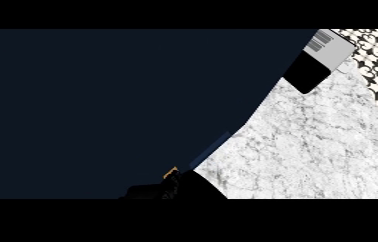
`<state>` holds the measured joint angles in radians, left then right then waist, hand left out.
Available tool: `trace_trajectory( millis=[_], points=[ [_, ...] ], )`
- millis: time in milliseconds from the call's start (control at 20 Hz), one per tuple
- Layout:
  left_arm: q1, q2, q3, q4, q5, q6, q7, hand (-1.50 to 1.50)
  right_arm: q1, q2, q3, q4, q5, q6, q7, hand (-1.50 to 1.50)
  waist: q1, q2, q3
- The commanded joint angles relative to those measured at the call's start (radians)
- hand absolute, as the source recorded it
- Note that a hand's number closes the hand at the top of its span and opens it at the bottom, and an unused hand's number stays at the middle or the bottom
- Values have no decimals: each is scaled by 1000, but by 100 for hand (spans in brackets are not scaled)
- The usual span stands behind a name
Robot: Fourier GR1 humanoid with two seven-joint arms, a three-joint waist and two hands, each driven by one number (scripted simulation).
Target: Pick up the wine, place it into the cabinet and close the cabinet
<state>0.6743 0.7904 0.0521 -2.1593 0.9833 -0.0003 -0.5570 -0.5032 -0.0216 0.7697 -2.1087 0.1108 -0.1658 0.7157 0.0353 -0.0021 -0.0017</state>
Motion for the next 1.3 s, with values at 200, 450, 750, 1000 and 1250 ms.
trace_trajectory(
  millis=[200, 450, 750, 1000, 1250],
  points=[
    [45, -22, 88, 22, 28, -111, 41, -150, -324, 21, -226, 333, -107, -58, -67, 150, 4, 4, 1],
    [39, -36, 132, -22, 25, -94, 109, -150, -354, -1, -308, 482, -121, 21, -166, 150, -12, 4, 2],
    [-56, -42, 100, 19, 20, -97, 187, -150, -486, 14, -421, 730, -92, 53, -263, 150, -17, 7, 1],
    [-190, -75, 7, 26, -37, 6, 250, -150, -506, -65, -537, 820, -161, 168, -363, 150, -37, 12, 2],
    [-222, -115, -40, 33, -71, 32, 272, -150, -497, -54, -528, 920, -96, 135, -450, 150, -34, 13, 1]
  ],
)
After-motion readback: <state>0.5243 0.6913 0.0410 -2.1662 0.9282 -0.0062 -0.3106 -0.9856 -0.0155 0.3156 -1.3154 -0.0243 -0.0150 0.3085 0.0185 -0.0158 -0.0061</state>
